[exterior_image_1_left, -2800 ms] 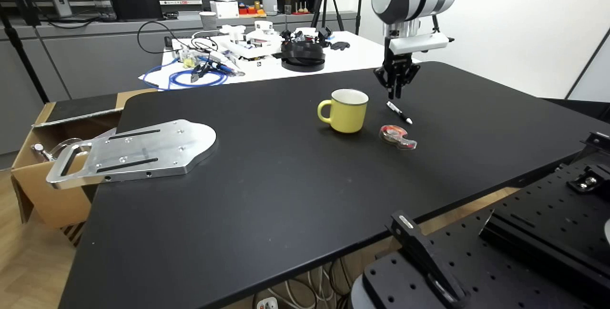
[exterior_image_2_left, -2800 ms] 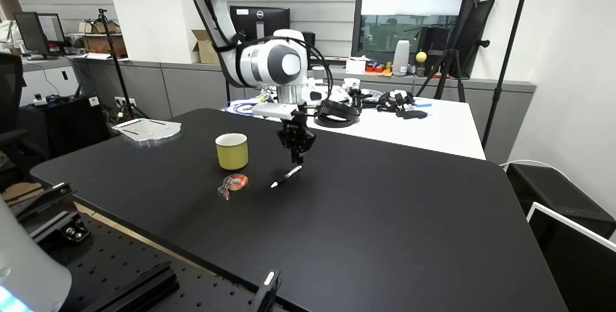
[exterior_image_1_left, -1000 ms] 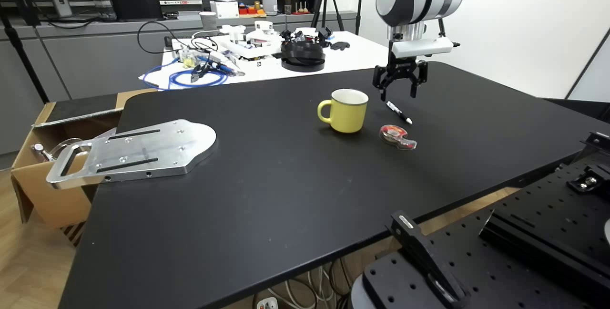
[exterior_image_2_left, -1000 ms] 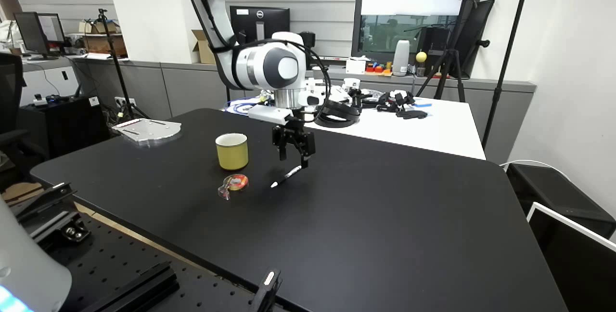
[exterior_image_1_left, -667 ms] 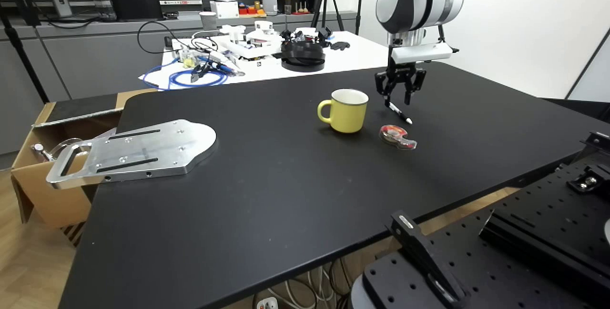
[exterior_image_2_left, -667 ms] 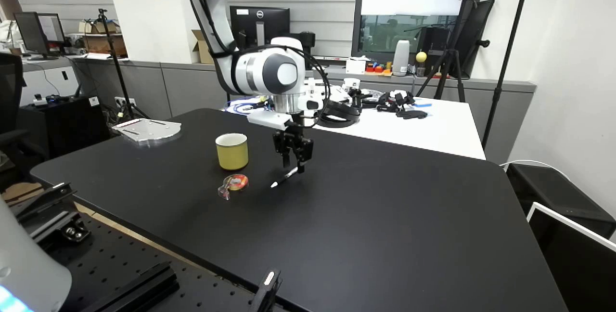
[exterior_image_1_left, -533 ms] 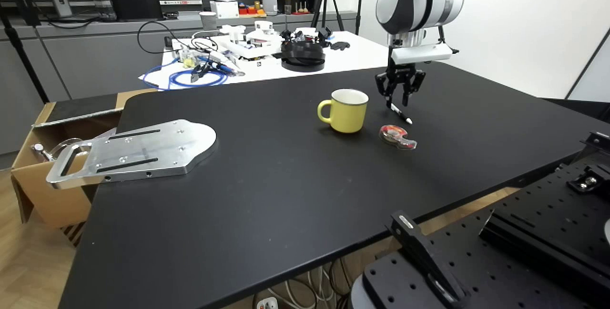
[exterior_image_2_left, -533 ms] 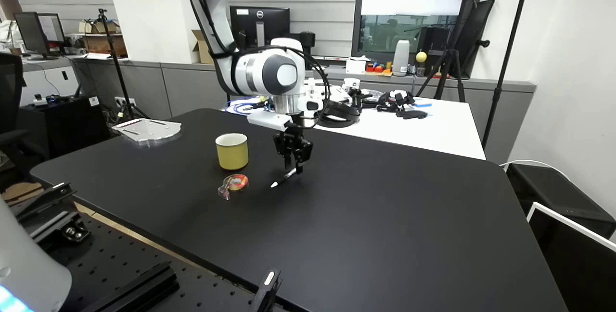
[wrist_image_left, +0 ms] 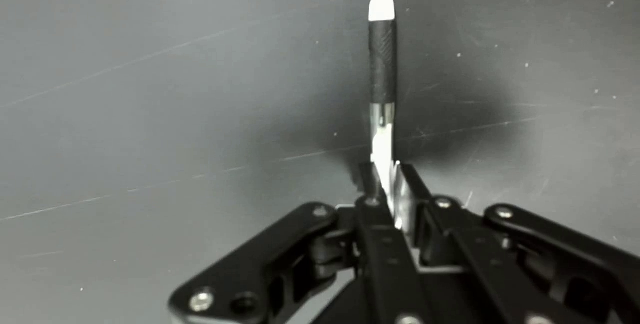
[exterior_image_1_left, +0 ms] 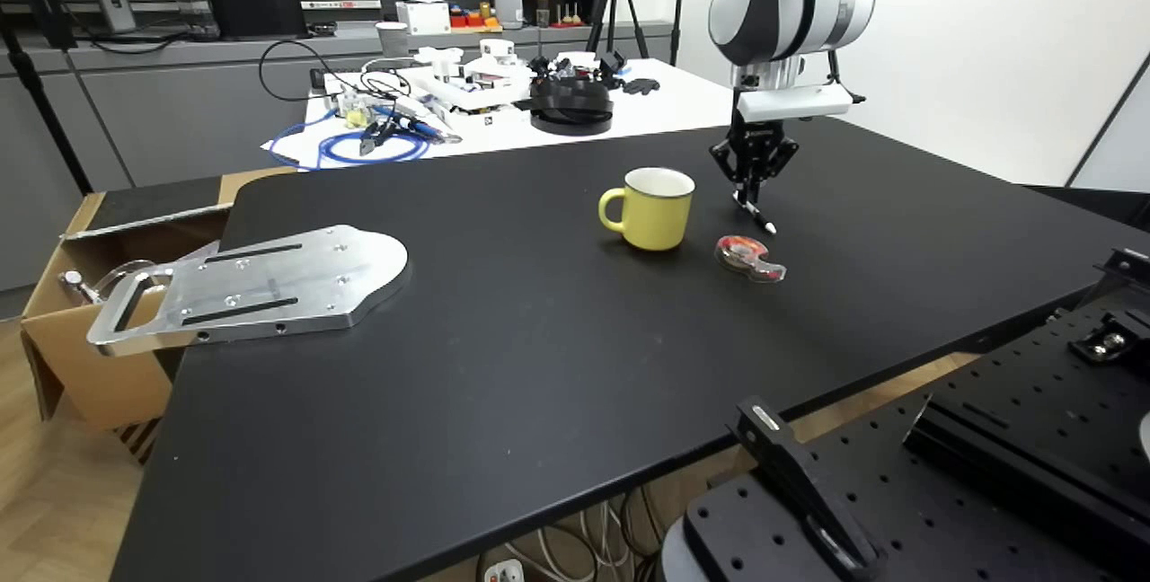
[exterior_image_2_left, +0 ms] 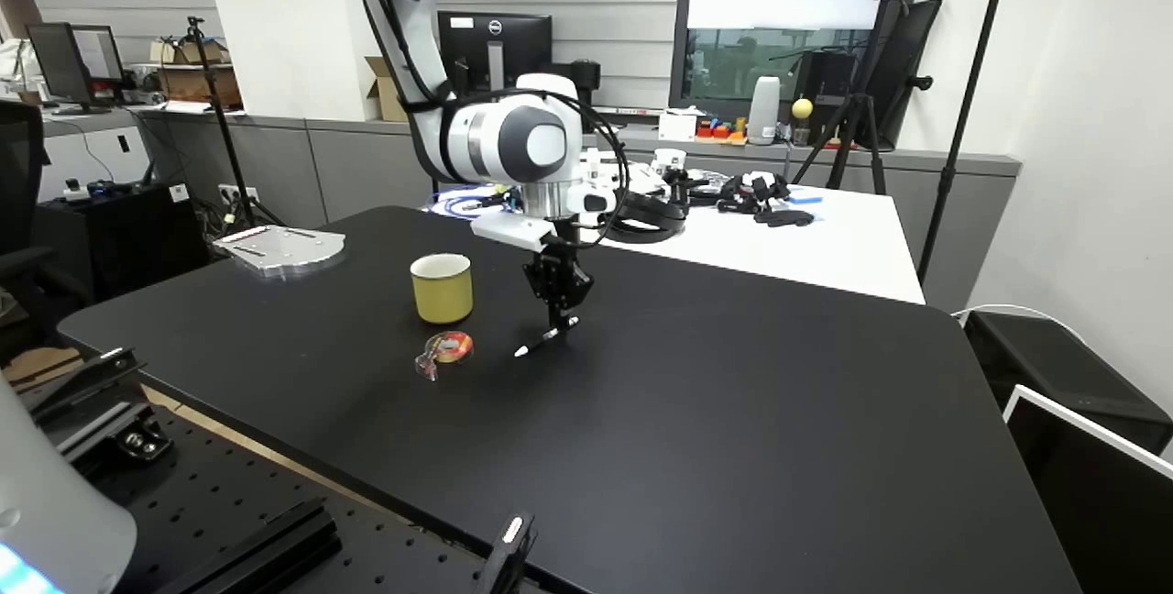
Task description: Put the pen in the mug
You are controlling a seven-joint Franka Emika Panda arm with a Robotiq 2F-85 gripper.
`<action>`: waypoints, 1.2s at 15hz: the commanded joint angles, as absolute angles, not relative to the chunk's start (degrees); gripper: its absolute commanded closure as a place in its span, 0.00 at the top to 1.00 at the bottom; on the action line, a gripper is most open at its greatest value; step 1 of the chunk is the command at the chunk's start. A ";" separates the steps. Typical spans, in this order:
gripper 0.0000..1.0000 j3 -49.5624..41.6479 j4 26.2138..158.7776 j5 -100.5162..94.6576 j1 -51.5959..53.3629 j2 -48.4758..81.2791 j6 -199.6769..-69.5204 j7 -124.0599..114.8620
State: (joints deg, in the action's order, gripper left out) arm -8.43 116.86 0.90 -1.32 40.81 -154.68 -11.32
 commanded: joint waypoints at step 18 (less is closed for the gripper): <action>0.04 -8.37 114.48 4.36 -2.25 39.82 -147.77 -13.88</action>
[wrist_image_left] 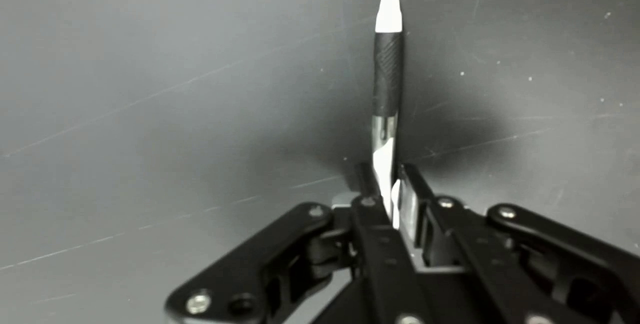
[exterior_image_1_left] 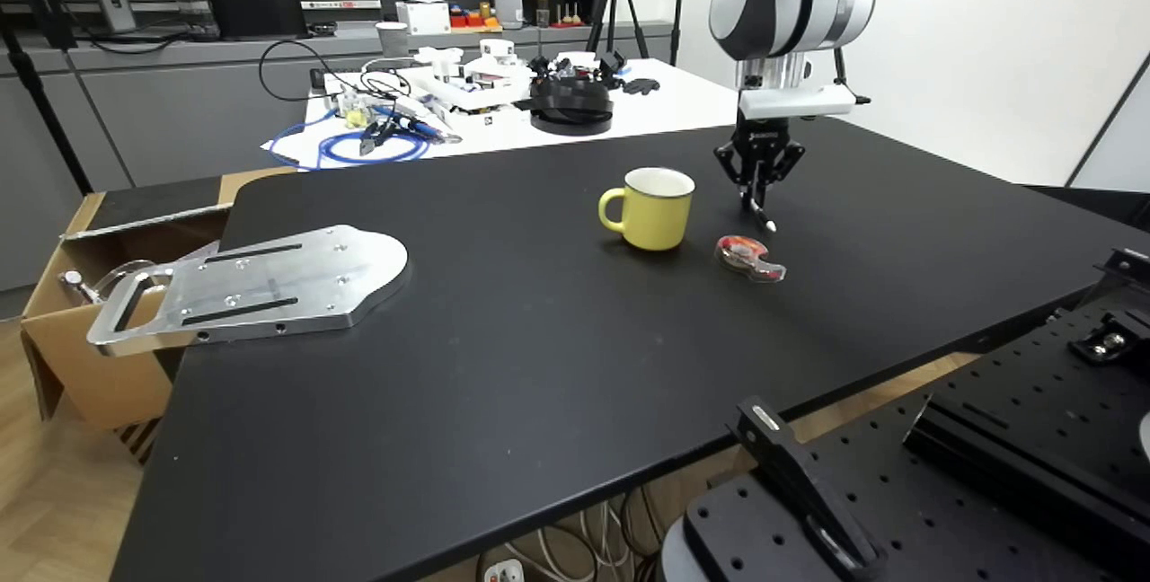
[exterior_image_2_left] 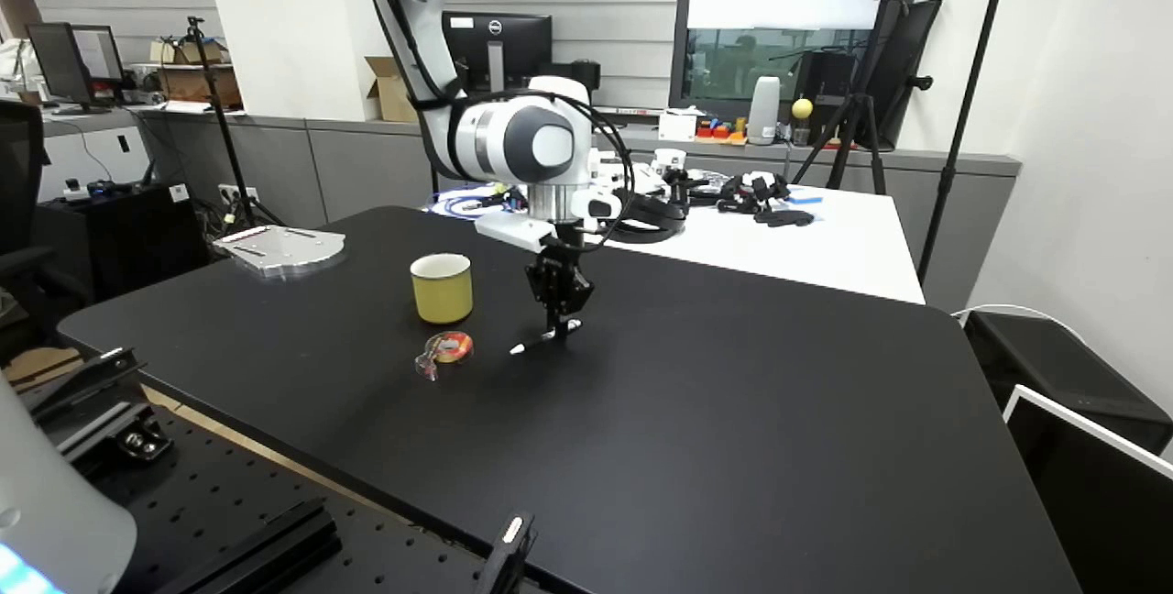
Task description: Put the pen in the mug
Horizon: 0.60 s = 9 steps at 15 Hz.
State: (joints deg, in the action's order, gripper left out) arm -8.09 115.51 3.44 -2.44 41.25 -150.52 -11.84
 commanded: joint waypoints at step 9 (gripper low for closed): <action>0.04 -9.35 113.38 2.40 0.59 33.89 -141.23 -17.50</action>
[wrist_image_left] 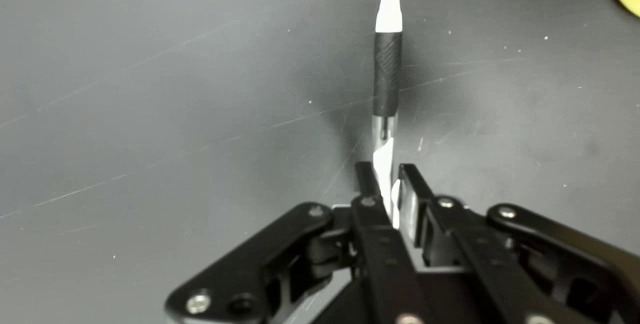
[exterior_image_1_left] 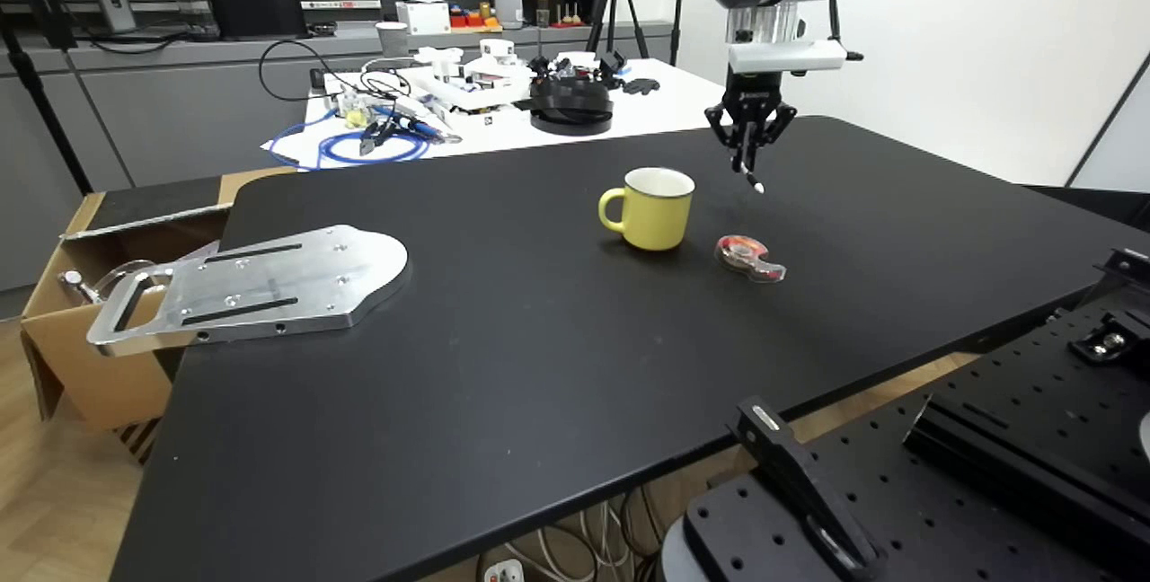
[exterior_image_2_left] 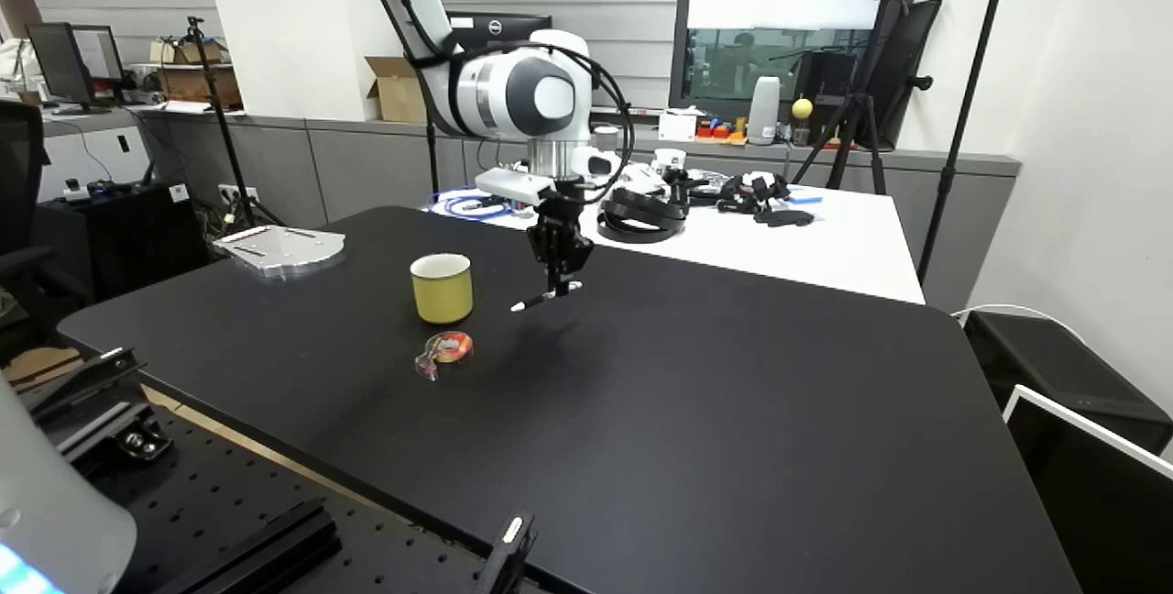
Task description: Put the pen in the mug
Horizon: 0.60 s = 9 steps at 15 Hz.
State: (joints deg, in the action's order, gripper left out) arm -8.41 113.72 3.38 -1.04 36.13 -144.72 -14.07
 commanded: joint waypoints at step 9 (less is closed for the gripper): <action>0.04 -8.31 109.96 0.70 4.89 32.39 -129.83 -21.89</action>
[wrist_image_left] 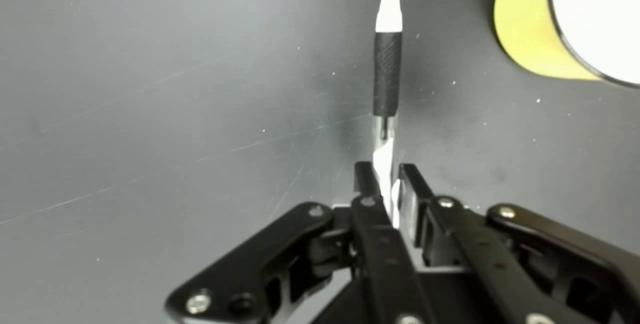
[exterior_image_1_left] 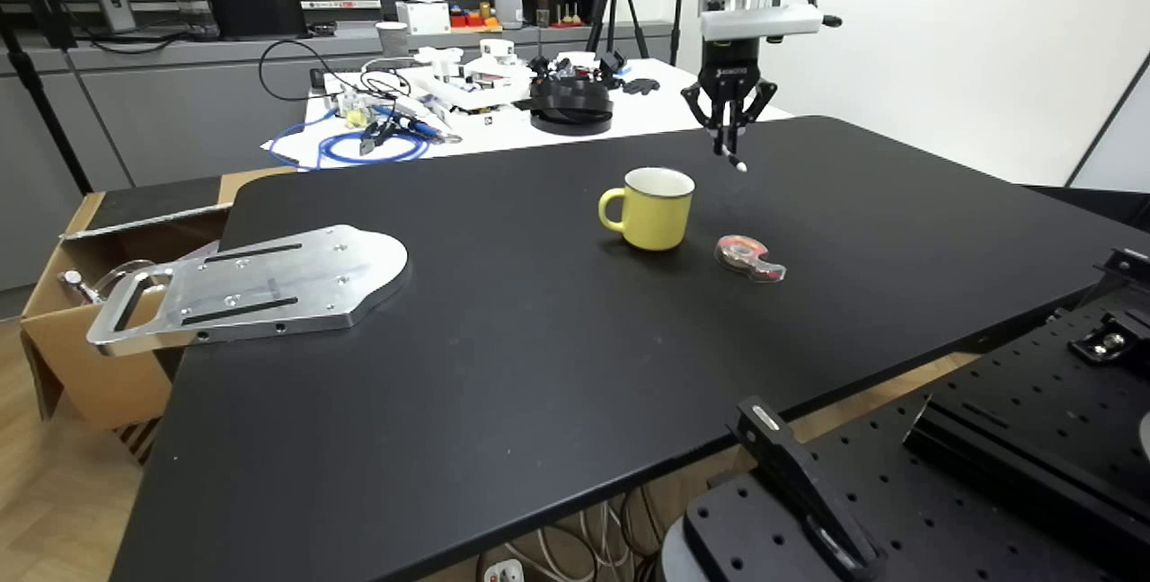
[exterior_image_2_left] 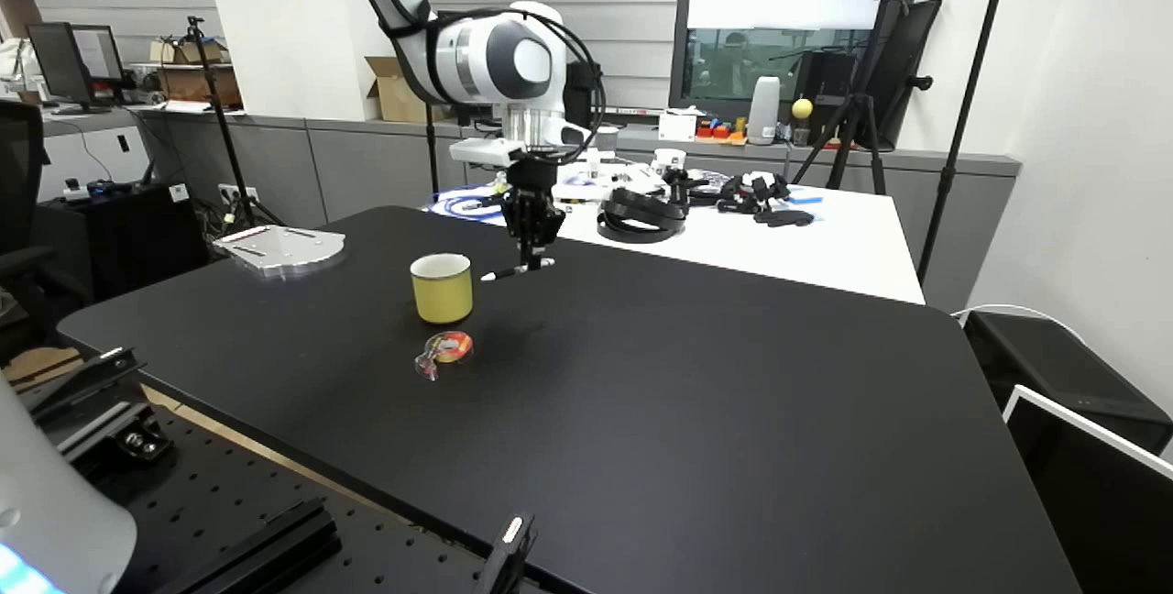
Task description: Put the pen in the mug
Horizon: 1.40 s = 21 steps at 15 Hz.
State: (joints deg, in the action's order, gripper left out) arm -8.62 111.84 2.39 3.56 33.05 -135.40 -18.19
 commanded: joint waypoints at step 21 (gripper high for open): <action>0.04 -1.34 77.39 13.38 -0.06 47.60 -79.46 -16.67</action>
State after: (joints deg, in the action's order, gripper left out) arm -2.99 84.68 10.00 1.73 42.66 -82.68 -17.89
